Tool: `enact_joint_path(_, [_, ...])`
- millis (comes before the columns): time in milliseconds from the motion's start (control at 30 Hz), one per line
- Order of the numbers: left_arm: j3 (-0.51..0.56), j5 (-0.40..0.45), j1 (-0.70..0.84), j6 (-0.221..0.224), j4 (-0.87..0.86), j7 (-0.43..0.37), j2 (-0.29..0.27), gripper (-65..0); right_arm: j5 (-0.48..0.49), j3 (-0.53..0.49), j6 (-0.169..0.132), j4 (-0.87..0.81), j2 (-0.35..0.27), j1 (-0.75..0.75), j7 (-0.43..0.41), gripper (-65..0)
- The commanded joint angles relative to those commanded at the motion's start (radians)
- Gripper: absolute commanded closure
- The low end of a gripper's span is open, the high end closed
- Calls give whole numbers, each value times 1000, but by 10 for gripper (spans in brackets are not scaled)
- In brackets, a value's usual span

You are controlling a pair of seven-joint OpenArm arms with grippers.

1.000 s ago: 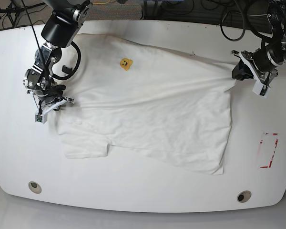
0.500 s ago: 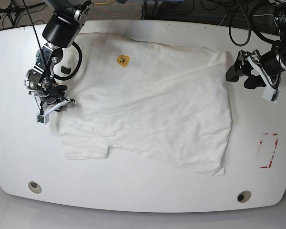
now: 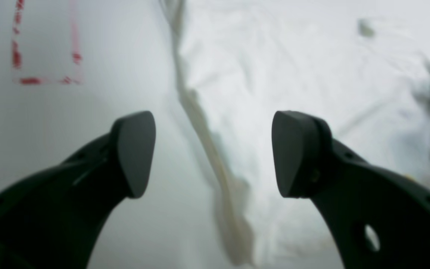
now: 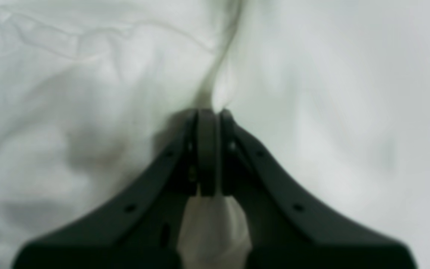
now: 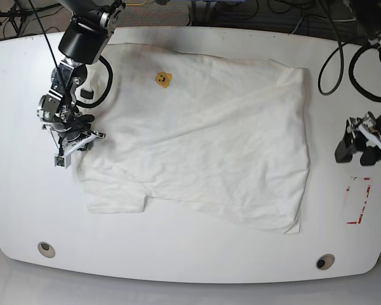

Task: Fold the T-shirt properly
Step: 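Release the shirt with the left gripper and move it to the hem corner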

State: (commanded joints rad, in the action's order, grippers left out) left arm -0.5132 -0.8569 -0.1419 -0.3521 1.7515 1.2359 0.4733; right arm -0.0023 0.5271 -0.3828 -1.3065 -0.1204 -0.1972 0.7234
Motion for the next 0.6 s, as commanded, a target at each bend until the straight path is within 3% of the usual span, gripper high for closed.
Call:
enact_joint_path(100, [58,109,-94,-2,-107,-12,-5,-453,3,0,0,0,0,0,0,0])
enact_joint_path(200, [112,210,-173,-3,-221,-60,-43,-453,3,0,0,0,0,-2,0,0])
enact_joint_path(300, [155,301,-218,-3,-330,-155,-57,-453,3,0,0,0,0,-2,-2,0])
enact_joint_path(467, [236,382,-264,-5,-503,-330,-58,-457,5,0,-2,0,0,-2,-2,0])
enact_joint_path(600, [316,394,-316,-5,-675,-446,-58,-536,5,0,-3,0,0,0,-2,0])
